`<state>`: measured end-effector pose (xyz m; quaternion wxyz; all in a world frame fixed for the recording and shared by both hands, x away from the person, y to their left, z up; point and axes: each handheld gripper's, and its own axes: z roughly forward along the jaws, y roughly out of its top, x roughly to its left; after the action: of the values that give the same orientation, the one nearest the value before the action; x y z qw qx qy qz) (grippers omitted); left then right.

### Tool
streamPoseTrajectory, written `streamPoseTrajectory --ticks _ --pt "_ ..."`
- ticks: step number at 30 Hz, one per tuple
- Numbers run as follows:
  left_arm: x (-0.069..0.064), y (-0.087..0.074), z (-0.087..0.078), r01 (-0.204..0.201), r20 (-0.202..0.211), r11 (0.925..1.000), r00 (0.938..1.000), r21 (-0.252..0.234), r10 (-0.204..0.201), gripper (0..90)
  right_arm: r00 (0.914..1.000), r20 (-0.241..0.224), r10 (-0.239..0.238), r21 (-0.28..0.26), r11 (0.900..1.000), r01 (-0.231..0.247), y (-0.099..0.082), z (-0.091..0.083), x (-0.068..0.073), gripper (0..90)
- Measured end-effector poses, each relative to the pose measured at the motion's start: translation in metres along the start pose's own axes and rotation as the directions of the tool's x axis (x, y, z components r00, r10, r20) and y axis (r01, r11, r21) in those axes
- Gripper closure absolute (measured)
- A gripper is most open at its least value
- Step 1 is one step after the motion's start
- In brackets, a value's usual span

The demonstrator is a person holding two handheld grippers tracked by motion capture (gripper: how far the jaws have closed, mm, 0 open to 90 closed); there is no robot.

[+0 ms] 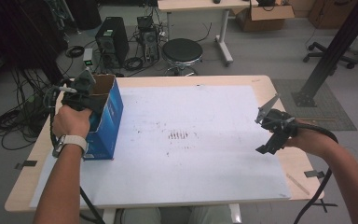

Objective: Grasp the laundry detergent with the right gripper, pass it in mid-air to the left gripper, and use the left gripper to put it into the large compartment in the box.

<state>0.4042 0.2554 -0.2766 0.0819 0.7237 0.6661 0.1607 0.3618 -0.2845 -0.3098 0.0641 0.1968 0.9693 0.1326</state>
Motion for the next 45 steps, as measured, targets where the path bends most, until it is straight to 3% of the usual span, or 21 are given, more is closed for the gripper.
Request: streamPoseTrajectory --ticks 5,11,19,25,30,35,45 --pt "0.001 -0.001 -0.001 -0.006 0.015 1.0000 0.9999 0.003 0.006 36.5 1.0000 -0.002 -0.006 0.001 1.0000 0.006 0.001 0.000 0.001 7.5" --pt "0.005 -0.003 -0.007 0.014 0.029 0.9998 0.9995 -0.014 -0.013 29.7 0.9999 -0.002 -0.015 0.002 0.9999 0.015 0.004 0.000 0.003 7.6" --pt "0.008 -0.001 -0.023 0.019 0.051 0.9990 0.9985 -0.039 -0.017 25.7 0.9999 -0.001 -0.016 -0.003 0.9999 0.016 0.003 -0.002 0.004 7.6" --pt "0.009 0.001 -0.038 0.010 0.046 0.9989 0.9989 -0.047 -0.008 21.6 0.9999 0.002 -0.011 -0.005 0.9999 0.011 0.002 -0.005 0.005 7.6" --pt "0.005 0.003 -0.052 -0.020 0.035 0.9985 0.9991 -0.050 0.022 17.2 1.0000 0.002 -0.008 -0.007 0.9999 0.008 0.002 -0.008 0.006 7.6" --pt "-0.004 0.004 -0.069 -0.076 0.019 0.9966 0.9969 -0.032 0.076 13.8 1.0000 0.003 -0.004 -0.009 1.0000 0.004 0.003 -0.010 0.006 7.5" --pt "-0.022 0.004 -0.100 -0.141 0.032 0.9881 0.9891 -0.061 0.143 10.5 0.9999 0.002 -0.014 -0.015 0.9998 0.014 0.006 -0.013 0.009 7.4"
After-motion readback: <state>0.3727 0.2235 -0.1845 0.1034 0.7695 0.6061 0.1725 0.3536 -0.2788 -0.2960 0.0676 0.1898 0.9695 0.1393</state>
